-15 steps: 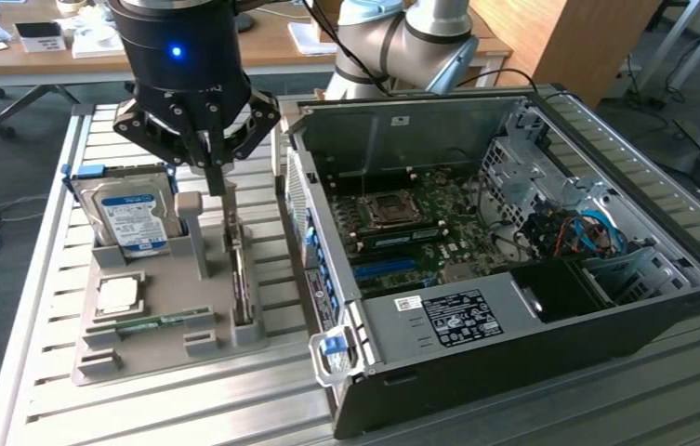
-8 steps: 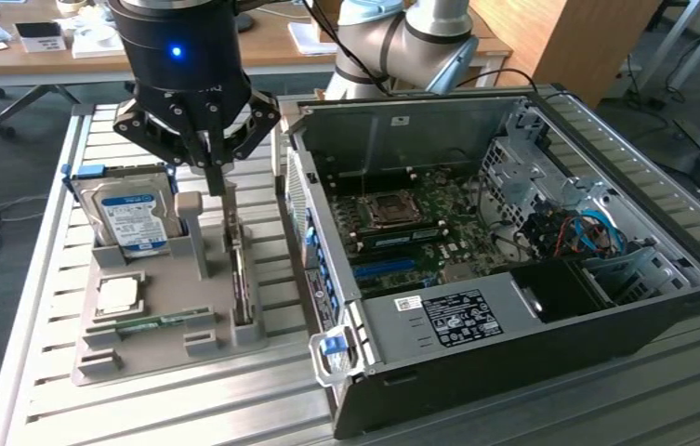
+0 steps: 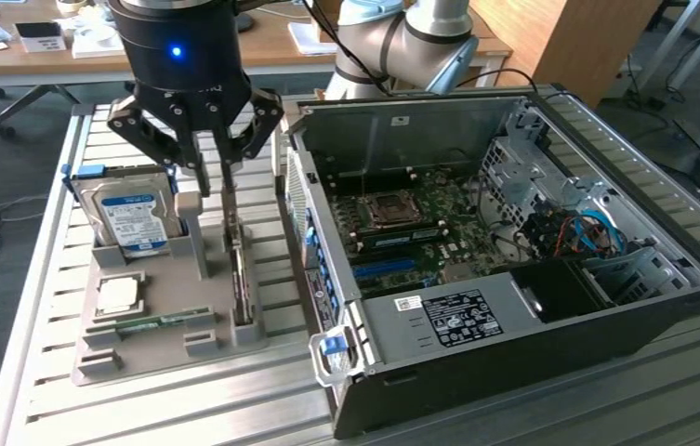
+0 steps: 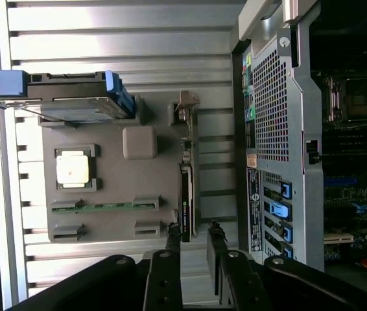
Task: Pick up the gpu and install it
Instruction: 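Pick up the gpu and move the gpu toward the slot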
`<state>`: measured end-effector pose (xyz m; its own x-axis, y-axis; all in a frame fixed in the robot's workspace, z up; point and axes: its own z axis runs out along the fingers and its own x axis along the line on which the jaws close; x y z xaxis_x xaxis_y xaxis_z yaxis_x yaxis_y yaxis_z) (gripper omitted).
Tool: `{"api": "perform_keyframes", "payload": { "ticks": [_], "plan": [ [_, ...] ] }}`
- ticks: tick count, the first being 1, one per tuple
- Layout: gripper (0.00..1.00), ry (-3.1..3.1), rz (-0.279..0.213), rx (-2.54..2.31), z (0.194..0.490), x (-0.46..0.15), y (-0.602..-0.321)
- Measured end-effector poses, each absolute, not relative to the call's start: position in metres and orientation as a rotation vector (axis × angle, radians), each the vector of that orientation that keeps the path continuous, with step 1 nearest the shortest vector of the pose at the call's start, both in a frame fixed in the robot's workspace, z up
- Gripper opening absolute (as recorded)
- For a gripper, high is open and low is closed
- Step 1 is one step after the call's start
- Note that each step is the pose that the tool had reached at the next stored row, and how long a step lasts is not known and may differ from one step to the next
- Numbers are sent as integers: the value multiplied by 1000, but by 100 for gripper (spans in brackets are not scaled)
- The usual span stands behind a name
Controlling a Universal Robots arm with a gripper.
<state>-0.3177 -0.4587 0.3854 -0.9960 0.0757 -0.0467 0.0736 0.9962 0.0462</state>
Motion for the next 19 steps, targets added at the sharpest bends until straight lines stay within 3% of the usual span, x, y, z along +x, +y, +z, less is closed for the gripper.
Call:
{"api": "perform_keyframes", "payload": {
  "ticks": [2, 5, 6, 19],
  "plan": [
    [41, 3090, 69, 116, 385, -318, -459],
    [41, 3090, 69, 116, 385, -318, -459],
    [47, 3090, 69, 116, 385, -318, -459],
    [47, 3090, 88, 116, 367, -318, -459]
  ]
}}
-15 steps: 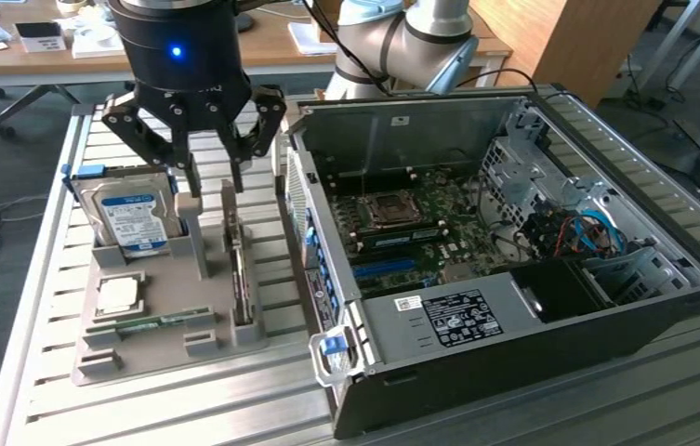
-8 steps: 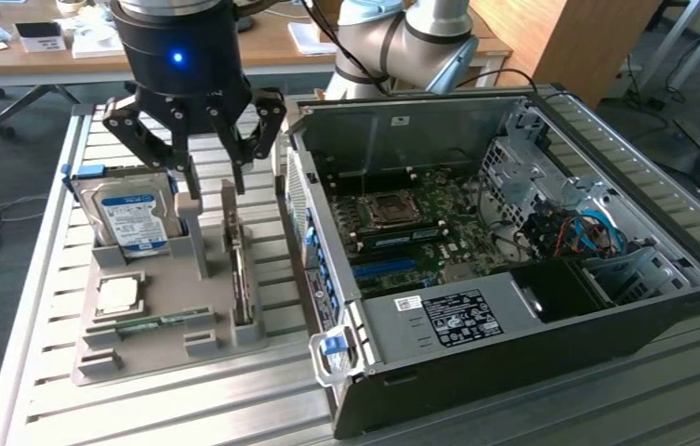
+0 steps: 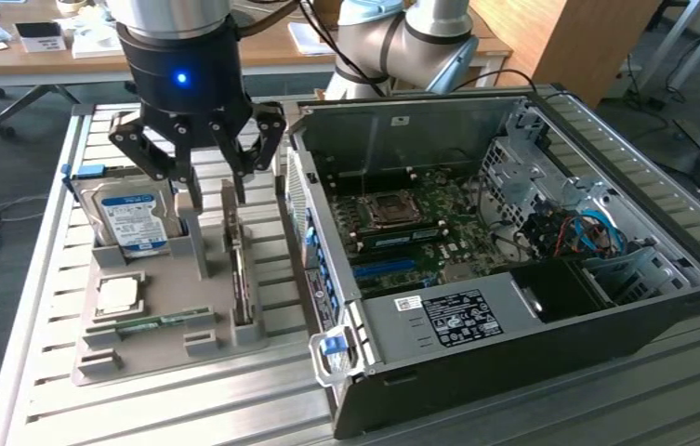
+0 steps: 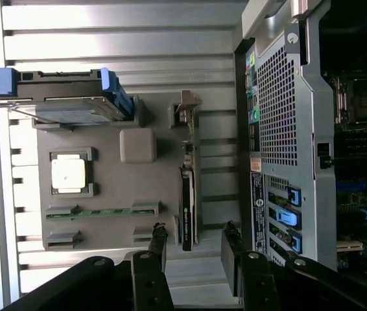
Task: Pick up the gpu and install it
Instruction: 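Pick up the gpu and move the gpu toward the slot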
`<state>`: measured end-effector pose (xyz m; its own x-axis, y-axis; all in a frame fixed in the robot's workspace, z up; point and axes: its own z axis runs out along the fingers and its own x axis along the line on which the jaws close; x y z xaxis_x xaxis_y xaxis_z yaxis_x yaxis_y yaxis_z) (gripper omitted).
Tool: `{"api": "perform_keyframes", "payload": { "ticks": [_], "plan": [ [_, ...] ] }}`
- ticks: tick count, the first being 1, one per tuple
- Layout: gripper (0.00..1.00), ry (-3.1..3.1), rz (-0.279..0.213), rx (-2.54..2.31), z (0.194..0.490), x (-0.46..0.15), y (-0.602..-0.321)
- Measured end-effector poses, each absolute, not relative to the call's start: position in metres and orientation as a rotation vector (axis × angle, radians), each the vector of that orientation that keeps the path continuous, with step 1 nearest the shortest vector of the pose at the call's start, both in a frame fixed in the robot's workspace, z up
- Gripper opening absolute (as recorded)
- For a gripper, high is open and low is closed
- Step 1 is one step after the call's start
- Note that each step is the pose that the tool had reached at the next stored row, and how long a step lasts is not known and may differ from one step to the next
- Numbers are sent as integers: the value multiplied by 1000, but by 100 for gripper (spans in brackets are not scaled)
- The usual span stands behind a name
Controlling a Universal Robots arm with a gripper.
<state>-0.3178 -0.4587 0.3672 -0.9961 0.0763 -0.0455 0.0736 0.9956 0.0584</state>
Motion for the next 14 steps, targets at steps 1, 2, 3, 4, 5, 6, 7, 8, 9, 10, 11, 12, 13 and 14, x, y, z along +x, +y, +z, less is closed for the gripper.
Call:
{"api": "perform_keyframes", "payload": {
  "ticks": [1, 2, 3, 4, 5, 6, 7, 8, 9, 10, 11, 12, 13, 14],
  "plan": [
    [47, 3091, 88, 116, 365, -318, -459],
    [47, 3091, 88, 116, 364, -318, -459],
    [47, 3091, 88, 116, 363, -318, -459],
    [47, 3091, 88, 116, 363, -318, -459],
    [47, 3091, 88, 116, 363, -318, -459],
    [47, 3091, 87, 116, 363, -318, -459],
    [47, 3091, 88, 116, 363, -318, -459],
    [47, 3091, 88, 116, 362, -318, -459],
    [47, 3091, 88, 116, 362, -318, -459],
    [47, 3091, 88, 116, 362, -318, -459],
    [47, 3091, 88, 116, 362, -318, -459],
    [47, 3091, 91, 116, 362, -318, -459],
    [47, 3091, 95, 117, 362, -318, -459],
    [47, 3091, 96, 117, 361, -318, -459]
  ]
}}
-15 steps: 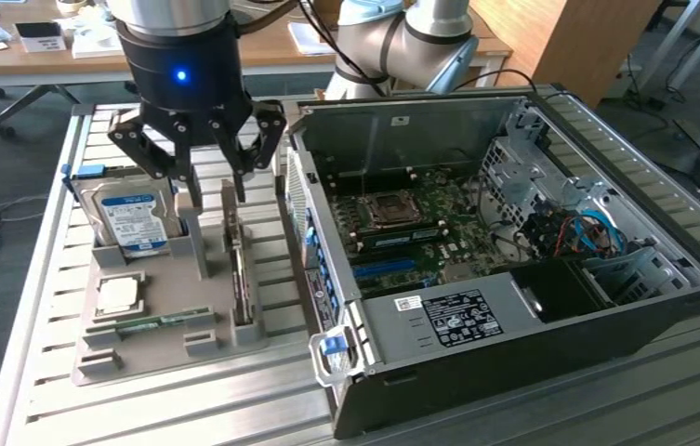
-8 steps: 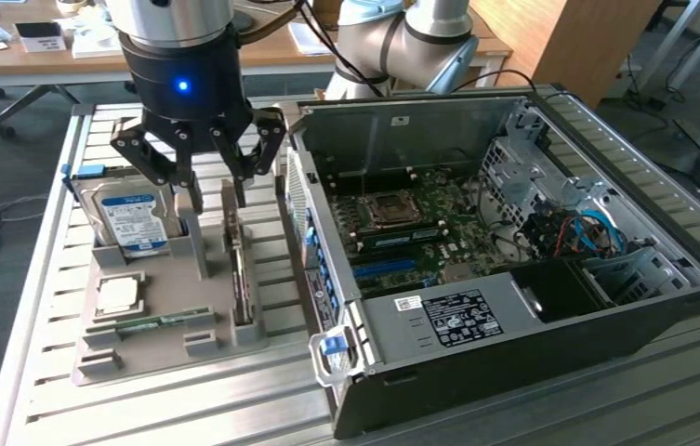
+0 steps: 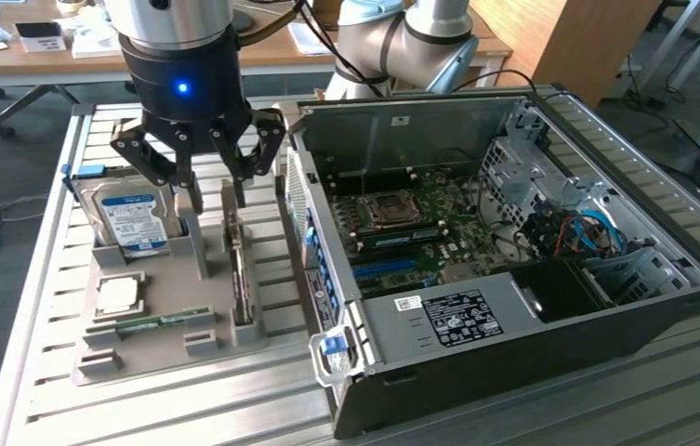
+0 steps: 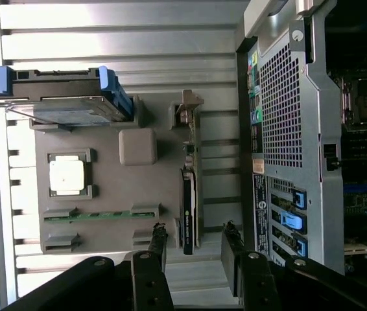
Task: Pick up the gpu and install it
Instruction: 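Pick up the gpu and move the gpu toward the slot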
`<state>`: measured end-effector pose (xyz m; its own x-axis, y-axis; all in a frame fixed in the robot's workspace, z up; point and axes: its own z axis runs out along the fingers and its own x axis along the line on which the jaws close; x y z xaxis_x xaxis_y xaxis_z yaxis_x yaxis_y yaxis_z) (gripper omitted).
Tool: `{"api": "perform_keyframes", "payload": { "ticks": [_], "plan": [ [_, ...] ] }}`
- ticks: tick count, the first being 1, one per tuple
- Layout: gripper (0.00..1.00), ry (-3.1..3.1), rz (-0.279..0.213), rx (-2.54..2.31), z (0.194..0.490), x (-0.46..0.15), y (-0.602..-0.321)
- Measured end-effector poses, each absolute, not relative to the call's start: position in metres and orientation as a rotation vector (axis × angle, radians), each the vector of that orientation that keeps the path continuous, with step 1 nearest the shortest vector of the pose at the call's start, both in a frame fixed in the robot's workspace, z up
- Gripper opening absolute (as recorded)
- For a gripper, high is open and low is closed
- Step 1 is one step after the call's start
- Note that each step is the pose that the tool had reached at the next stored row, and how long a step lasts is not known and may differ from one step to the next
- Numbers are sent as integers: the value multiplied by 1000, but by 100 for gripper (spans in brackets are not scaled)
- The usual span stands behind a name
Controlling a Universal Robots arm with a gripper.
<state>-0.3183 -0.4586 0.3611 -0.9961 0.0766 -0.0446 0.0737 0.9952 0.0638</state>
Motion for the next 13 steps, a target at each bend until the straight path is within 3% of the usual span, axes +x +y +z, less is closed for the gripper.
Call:
{"api": "perform_keyframes", "payload": {
  "ticks": [13],
  "plan": [
    [47, 3091, 96, 116, 361, -318, -459]
  ]
}}
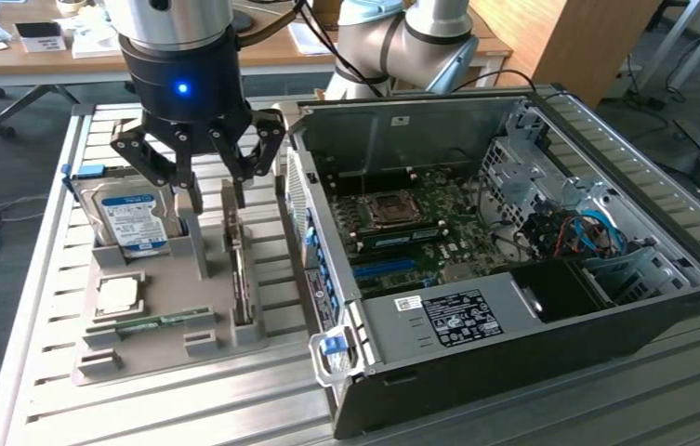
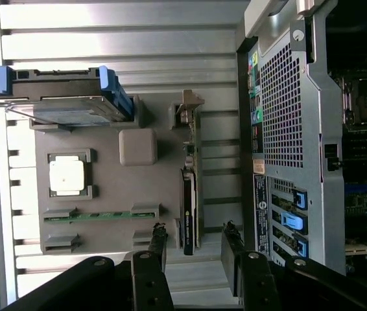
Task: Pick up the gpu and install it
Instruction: 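Pick up the gpu and move the gpu toward the slot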
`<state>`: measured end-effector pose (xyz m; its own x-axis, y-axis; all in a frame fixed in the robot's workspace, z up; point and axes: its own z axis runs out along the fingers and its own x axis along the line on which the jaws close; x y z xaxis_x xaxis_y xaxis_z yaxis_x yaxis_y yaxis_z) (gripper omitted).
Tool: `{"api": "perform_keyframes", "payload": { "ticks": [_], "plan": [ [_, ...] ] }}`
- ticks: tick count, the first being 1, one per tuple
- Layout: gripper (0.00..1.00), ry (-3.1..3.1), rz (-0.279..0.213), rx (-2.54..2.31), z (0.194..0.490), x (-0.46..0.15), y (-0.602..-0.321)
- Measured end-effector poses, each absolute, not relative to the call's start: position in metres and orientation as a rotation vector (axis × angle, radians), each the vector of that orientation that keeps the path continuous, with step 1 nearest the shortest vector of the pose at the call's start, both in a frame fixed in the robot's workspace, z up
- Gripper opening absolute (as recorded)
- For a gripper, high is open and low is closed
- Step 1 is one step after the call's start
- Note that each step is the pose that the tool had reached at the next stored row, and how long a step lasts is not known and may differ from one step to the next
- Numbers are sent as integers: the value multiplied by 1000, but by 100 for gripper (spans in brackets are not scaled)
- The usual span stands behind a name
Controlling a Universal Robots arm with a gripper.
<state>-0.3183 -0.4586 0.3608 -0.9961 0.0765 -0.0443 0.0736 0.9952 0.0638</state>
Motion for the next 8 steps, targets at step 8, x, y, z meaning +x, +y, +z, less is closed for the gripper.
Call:
{"api": "perform_keyframes", "payload": {
  "ticks": [8],
  "plan": [
    [47, 3091, 97, 116, 357, -318, -459]
  ]
}}
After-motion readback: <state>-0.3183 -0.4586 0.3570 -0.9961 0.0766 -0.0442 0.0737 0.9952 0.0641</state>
